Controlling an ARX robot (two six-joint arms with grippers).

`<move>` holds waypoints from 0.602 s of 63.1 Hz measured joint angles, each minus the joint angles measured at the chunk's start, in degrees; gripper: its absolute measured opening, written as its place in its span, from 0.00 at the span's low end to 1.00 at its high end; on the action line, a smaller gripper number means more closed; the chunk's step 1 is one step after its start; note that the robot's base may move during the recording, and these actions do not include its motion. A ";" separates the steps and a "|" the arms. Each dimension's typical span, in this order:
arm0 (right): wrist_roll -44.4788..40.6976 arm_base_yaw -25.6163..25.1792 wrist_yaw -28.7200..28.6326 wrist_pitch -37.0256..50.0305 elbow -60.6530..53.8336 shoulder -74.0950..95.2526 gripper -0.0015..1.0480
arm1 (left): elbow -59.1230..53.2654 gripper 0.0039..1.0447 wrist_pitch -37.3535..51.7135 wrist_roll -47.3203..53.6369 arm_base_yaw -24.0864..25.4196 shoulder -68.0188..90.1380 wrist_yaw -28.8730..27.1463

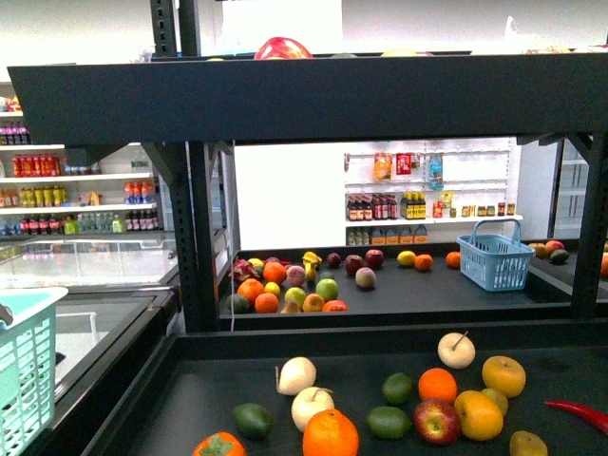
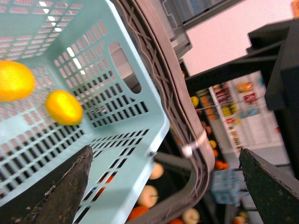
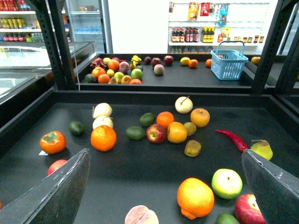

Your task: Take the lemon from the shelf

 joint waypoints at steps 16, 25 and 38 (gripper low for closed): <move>-0.02 0.00 -0.04 0.00 0.00 0.00 0.93 | -15.72 0.69 -5.90 39.10 -12.04 -34.27 -5.20; -0.02 0.00 0.00 0.00 0.00 0.00 0.93 | -29.81 0.33 -16.17 49.66 -27.12 -58.03 -17.75; 0.00 0.00 0.00 0.00 0.00 0.00 0.93 | -39.95 0.02 -18.73 51.08 -27.45 -72.74 -18.73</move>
